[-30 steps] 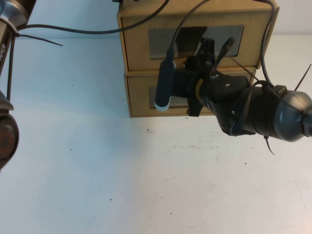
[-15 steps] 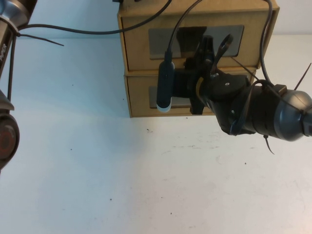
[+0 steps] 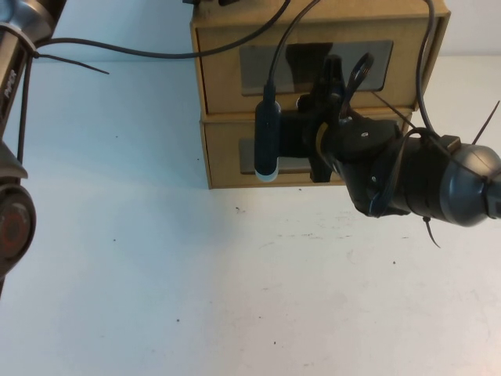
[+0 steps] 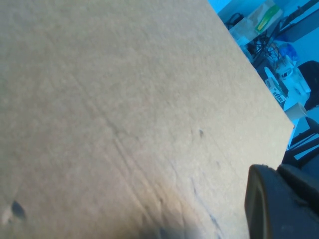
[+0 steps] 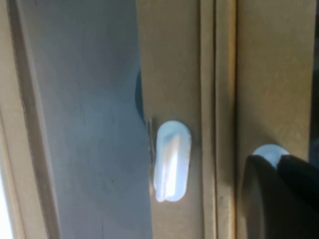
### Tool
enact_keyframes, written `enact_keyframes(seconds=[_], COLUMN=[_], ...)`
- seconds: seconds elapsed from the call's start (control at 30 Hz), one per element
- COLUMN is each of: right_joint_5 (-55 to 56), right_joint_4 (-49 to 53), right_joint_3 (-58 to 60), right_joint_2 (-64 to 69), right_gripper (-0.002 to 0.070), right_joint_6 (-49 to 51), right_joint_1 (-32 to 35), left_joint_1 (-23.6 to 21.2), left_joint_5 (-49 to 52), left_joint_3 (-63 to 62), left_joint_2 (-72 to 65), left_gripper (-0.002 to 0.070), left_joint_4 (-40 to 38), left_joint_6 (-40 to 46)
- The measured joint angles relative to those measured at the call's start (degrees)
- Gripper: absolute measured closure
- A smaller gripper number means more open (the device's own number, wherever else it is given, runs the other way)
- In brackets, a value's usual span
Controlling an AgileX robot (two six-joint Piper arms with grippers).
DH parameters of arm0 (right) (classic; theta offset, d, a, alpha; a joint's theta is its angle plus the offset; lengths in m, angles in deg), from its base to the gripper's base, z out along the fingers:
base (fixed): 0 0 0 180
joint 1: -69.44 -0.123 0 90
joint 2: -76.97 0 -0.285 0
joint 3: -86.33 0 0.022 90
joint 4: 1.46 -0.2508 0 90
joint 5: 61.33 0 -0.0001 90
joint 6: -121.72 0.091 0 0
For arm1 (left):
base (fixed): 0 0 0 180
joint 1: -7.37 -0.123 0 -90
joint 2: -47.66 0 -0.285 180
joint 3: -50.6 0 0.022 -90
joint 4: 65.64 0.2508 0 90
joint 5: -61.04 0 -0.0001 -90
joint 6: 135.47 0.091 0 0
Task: Open the shoe box
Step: 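Pull the top drawer of the cardboard box fully open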
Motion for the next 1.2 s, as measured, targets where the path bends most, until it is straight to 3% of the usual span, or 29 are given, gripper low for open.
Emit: enact_keyframes(seconds=[0.3, 0.5, 0.83, 1.2], right_joint_5=[-1.11, -4.59, -7.98, -7.31], right_joint_4=[0.24, -4.58, -12.55, -9.56], right_joint_3=[5.51, 11.73, 11.88, 11.88], right_joint_2=[-3.77, -7.51, -13.11, -13.14], right_gripper=[0.0669, 0.0686, 0.0689, 0.068], right_joint_6=[-1.1, -1.24, -1.6, -1.63], right_joint_1=[-0.79, -2.83, -8.15, -5.19], left_joint_1=[0.38, 0.38, 0.38, 0.38], left_joint_5=[0.12, 0.09, -0.35, -0.57], left_joint_3=[-0.09, -0.23, -0.23, -0.23], left_joint_2=[0.0, 0.0, 0.0, 0.0], left_gripper=[0.0679, 0.0679, 0.0679, 0.0679], left_joint_4=[0.03, 0.24, 0.14, -0.83], left_joint_6=[-1.16, -1.43, -2.55, -3.2])
